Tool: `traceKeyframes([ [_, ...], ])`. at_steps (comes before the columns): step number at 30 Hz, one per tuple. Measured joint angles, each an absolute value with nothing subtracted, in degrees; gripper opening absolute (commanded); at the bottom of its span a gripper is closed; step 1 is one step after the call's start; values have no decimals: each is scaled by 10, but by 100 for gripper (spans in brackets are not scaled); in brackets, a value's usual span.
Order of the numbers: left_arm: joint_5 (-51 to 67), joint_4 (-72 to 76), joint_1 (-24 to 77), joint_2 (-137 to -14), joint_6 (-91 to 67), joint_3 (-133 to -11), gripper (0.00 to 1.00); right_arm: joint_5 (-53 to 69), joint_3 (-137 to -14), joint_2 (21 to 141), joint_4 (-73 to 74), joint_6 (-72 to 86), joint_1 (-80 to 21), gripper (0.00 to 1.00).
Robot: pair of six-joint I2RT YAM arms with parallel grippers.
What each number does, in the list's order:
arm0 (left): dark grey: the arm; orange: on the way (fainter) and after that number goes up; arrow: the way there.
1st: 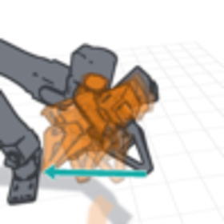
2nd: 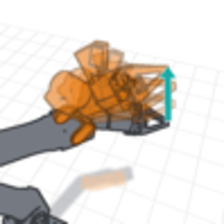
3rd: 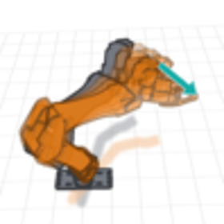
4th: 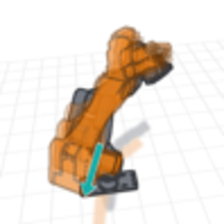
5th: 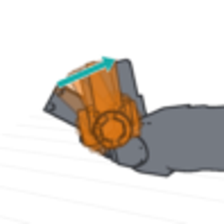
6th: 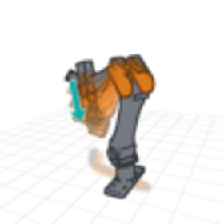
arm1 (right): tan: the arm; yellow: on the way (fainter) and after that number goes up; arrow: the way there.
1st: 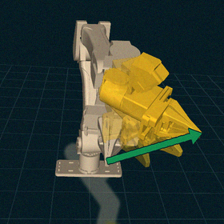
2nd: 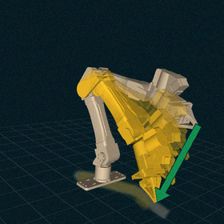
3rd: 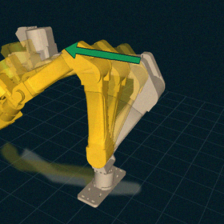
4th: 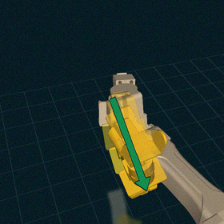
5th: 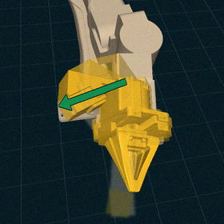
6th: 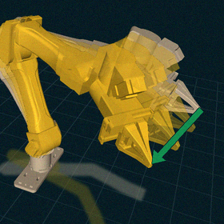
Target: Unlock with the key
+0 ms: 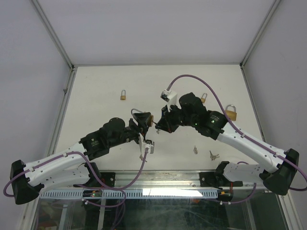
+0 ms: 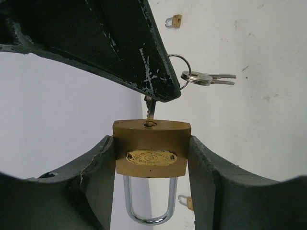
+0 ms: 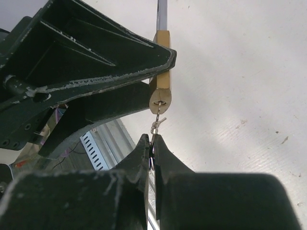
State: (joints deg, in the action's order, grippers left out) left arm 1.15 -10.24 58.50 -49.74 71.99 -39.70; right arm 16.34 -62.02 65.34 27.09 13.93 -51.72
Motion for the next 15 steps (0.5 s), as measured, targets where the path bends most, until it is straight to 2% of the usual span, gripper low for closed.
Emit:
traceKeyframes([
  [15, -8, -46, 597, -493, 811, -351, 0, 179, -620, 667, 282, 167, -507, 0],
])
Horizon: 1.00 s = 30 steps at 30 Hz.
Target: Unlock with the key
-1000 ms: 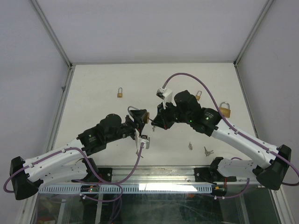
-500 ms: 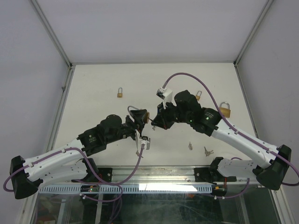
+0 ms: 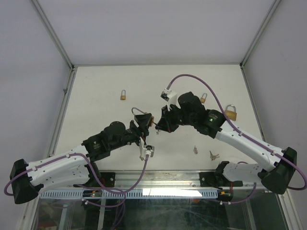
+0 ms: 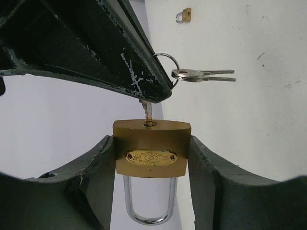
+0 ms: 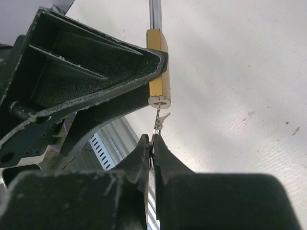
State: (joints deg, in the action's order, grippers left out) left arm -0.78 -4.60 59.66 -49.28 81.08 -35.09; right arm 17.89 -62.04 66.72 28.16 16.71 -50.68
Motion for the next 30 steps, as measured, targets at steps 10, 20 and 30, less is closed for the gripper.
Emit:
traceKeyframes([
  [10, -18, -4, 601, -490, 835, -328, 0, 190, -627, 674, 284, 186, -495, 0],
  [20, -26, -4, 601, -486, 834, -328, 0, 218, -636, 683, 284, 127, -489, 0],
  [30, -29, 2, 604, -486, 864, -328, 0, 216, -643, 683, 284, 113, -489, 0],
])
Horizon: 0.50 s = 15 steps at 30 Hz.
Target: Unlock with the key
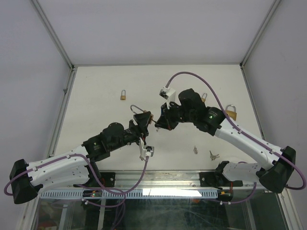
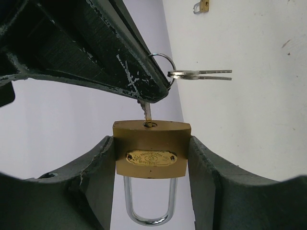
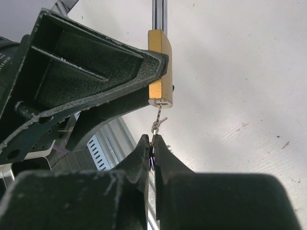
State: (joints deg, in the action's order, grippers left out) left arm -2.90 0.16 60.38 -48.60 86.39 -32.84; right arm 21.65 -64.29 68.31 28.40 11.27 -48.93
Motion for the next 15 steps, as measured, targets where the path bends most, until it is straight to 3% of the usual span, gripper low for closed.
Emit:
traceKeyframes([
  [15, -41, 33, 599, -486, 867, -319, 0, 225, -624, 681, 232, 202, -475, 0],
])
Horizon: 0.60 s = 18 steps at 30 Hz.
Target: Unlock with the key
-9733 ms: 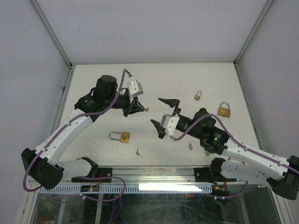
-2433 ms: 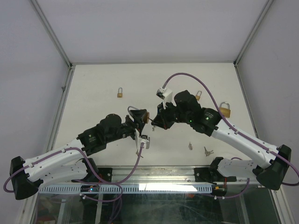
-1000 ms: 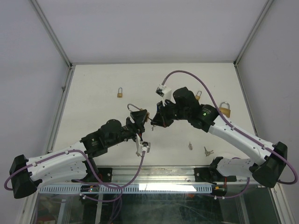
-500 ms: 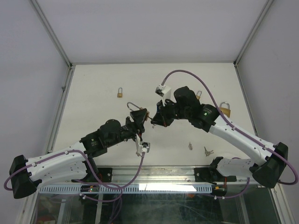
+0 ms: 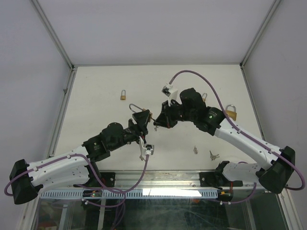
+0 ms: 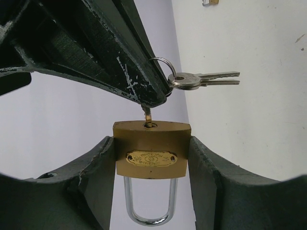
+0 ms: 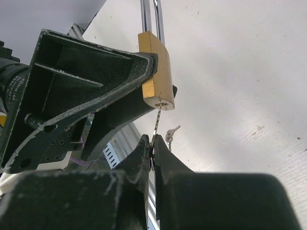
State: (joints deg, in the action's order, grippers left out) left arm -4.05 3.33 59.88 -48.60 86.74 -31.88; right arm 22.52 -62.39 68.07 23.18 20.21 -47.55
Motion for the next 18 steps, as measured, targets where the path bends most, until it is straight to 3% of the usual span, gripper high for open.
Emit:
traceKeyframes([
  [9, -20, -66, 587, -499, 745, -380, 0, 238, -602, 648, 244, 102, -464, 0],
  [18, 168, -307, 383, -588, 557, -506, 0, 298, -579, 545, 307, -53, -433, 0],
])
